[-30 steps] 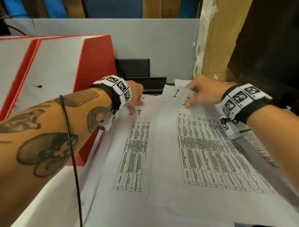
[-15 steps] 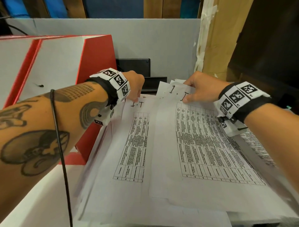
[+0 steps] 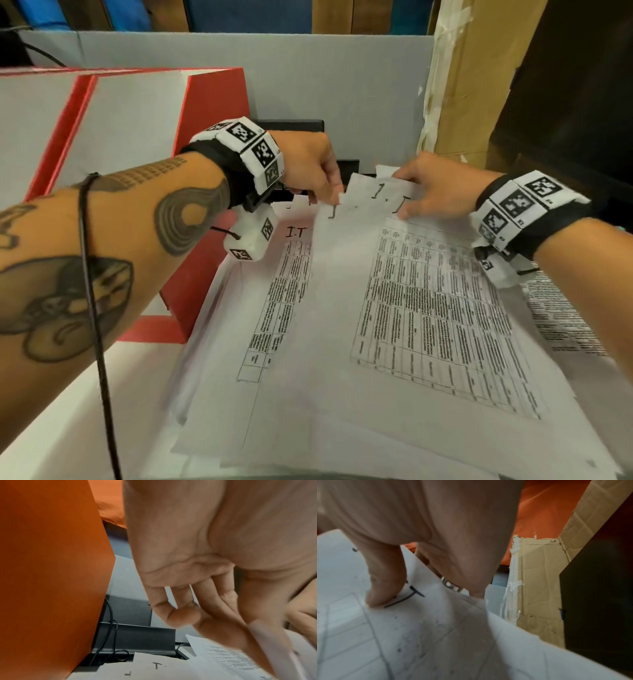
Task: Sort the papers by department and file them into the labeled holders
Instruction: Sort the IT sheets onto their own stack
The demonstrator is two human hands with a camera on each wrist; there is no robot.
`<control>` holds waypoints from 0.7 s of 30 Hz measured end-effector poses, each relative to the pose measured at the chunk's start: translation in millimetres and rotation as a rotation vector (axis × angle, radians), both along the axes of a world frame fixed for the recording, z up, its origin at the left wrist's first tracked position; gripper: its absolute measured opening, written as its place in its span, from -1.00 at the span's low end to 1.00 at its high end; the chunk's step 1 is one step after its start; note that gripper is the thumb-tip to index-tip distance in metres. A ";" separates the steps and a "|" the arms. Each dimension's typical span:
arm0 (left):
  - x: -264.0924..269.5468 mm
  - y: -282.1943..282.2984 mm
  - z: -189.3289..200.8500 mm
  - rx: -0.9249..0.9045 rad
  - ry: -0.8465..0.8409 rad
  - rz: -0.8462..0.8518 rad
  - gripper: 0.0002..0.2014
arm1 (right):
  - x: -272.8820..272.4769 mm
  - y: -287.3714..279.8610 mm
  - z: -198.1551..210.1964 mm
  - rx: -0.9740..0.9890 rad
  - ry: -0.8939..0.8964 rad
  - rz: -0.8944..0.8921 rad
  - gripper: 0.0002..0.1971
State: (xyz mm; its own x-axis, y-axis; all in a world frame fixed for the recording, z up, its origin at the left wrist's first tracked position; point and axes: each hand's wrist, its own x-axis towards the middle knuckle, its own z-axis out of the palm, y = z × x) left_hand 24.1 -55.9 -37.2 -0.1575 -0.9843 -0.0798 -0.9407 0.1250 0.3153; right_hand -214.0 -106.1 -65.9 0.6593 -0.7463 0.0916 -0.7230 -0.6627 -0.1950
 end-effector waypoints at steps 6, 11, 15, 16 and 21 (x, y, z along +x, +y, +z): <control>11.2 -4.4 -14.3 0.273 -0.176 0.052 -0.79 | -20.7 -1.9 5.5 0.043 -0.078 -0.100 -0.42; 9.8 -6.0 -36.4 0.244 -0.515 0.080 -0.40 | -27.7 0.5 11.3 0.081 -0.052 -0.119 -0.71; 8.9 -2.8 -39.8 0.146 -0.584 0.122 -0.29 | -28.2 6.9 13.2 0.113 -0.128 -0.076 -0.72; 8.9 -3.2 -39.7 0.112 -0.583 0.138 -0.30 | -28.9 7.2 13.7 0.119 -0.137 -0.084 -0.74; 2.6 0.0 -25.6 0.007 -0.547 0.193 -0.54 | -26.6 10.7 15.1 0.117 -0.133 -0.118 -0.73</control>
State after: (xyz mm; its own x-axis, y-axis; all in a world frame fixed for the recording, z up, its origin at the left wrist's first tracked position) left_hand 26.7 -55.9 -62.9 0.0908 -0.9903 -0.1056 -0.9727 -0.0654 -0.2226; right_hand -240.6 -95.4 -50.9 0.5547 -0.8282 0.0802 -0.7571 -0.5423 -0.3642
